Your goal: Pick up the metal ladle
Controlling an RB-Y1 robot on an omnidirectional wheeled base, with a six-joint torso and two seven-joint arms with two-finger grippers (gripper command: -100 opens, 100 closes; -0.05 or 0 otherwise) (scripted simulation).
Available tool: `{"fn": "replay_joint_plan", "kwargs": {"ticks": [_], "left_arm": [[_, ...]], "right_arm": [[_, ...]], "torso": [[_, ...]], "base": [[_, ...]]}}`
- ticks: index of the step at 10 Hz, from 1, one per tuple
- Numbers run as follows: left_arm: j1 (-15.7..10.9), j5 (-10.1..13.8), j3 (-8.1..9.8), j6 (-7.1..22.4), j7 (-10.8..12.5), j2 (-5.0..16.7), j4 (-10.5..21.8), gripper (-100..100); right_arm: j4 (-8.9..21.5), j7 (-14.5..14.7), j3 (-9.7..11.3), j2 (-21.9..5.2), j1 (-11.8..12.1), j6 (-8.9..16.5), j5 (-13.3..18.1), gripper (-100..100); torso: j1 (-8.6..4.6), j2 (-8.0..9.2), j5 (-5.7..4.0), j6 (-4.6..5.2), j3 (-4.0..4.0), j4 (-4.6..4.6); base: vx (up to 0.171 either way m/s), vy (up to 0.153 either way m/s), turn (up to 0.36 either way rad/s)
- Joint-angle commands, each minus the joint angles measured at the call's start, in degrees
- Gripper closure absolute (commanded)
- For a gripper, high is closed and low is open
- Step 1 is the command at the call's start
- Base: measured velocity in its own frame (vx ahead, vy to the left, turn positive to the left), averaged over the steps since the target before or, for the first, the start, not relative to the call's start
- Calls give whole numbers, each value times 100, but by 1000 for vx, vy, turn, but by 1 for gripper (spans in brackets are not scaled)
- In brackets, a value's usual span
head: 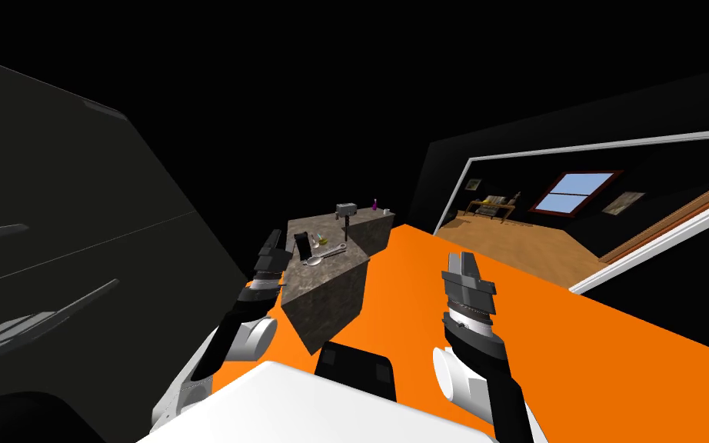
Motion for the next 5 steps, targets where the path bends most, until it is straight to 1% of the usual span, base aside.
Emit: {"fn": "replay_joint_plan", "kwargs": {"ticks": [1,3,4,5], "left_arm": [[61,5,196,286,89,106,-17,-100],[118,31,493,645,218,261,19,-100],[118,31,493,703,218,261,19,-100],[149,49,650,918,287,343,41,-100]], "right_arm": [[0,0,0,0,0,0,0,0],[0,0,0,0,1,0,0,0],[0,0,0,0,1,0,0,0],[0,0,0,0,0,0,0,0]], "torso": [[0,0,0,0,0,0],[-19,-21,-4,0,-12,-5],[-20,-25,-5,0,-14,-5],[1,-11,-1,0,-8,-4]], "base": [[116,-166,-3],[128,-196,-4],[79,-124,7],[55,-111,-14]]}}
